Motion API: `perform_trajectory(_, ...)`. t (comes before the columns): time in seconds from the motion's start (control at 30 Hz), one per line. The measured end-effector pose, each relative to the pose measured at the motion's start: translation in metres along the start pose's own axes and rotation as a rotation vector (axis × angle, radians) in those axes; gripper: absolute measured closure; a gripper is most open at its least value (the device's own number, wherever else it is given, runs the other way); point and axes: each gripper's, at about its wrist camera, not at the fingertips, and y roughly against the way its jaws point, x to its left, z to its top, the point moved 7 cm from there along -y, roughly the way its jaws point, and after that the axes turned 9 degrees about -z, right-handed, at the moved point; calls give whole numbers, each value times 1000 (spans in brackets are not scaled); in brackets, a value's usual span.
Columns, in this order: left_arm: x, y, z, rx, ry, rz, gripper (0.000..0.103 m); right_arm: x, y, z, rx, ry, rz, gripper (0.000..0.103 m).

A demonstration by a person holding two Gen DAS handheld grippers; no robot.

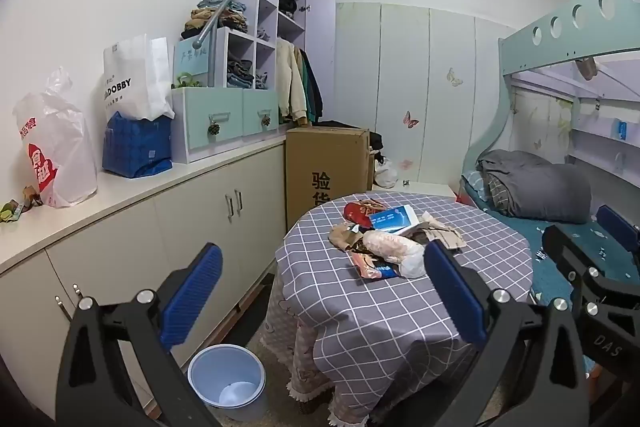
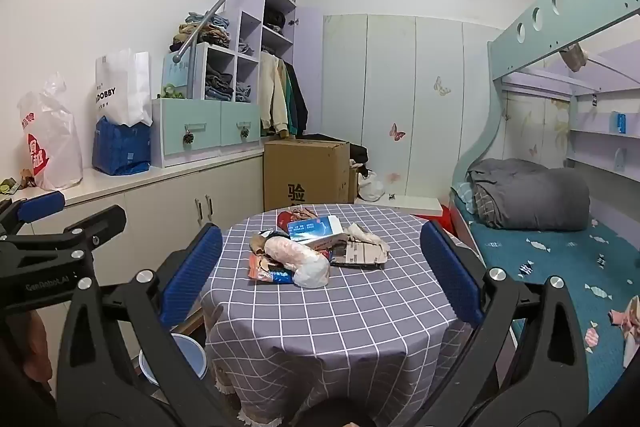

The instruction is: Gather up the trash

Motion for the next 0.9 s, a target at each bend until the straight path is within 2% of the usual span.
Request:
perform_trajectory(0.07, 0, 0, 0, 3, -3, 2, 4, 0, -1, -2, 21, 10, -2, 6)
perform_trajectory(0.9, 4, -4, 1, -8, -11, 2, 4, 1, -2, -3, 11, -2, 3, 6)
